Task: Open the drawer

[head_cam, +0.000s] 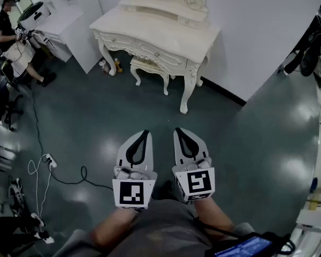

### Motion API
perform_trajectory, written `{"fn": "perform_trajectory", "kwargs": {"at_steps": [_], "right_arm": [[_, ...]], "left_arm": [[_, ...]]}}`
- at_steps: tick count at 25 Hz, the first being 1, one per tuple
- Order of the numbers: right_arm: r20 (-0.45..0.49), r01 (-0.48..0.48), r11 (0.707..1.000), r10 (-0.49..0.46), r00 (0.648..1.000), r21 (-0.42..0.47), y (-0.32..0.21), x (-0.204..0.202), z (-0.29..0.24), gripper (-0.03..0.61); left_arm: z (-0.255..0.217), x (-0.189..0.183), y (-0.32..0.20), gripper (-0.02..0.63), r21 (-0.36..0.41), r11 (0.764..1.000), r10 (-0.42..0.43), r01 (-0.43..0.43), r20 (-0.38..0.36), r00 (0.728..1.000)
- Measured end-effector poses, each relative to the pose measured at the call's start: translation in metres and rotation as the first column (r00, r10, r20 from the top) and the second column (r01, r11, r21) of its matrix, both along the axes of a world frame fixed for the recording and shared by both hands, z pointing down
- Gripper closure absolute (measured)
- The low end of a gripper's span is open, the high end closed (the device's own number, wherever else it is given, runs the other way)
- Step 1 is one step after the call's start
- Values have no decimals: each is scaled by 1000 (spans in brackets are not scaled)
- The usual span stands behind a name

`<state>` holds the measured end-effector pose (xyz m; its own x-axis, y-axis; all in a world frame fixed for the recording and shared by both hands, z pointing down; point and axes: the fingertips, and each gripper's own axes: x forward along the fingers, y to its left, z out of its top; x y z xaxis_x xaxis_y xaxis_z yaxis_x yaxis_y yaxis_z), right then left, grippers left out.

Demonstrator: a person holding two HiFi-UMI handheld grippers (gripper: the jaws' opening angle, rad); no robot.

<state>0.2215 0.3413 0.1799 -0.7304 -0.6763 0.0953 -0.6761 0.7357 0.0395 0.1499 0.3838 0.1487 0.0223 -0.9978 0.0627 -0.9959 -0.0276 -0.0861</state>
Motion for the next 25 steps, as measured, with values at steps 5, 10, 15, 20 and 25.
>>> {"fn": "perform_trajectory", "kwargs": {"at_steps": [5, 10, 15, 20, 25], "right_arm": [[-4, -1, 1000, 1, 1000, 2, 4, -2, -3, 566], [2, 26, 1000, -26, 1000, -5, -7, -20, 2, 566], [18, 1, 1000, -1, 1000, -30, -38, -40, 11, 565], [5, -9, 998, 9, 1000, -55, -86, -77, 28, 565], [4, -32, 998, 33, 999, -60, -144, -119, 33, 565]], "left_arm": [[1, -3, 4, 598, -13, 1000, 0, 0, -8, 1000], [11, -21, -9, 598, -28, 1000, -12, 11, -29, 999], [27, -48, -41, 598, -56, 998, -15, 13, -46, 999], [40, -86, -92, 598, -78, 997, 5, -9, -51, 999], [47, -127, -151, 598, -91, 995, 27, -32, -52, 998]]}}
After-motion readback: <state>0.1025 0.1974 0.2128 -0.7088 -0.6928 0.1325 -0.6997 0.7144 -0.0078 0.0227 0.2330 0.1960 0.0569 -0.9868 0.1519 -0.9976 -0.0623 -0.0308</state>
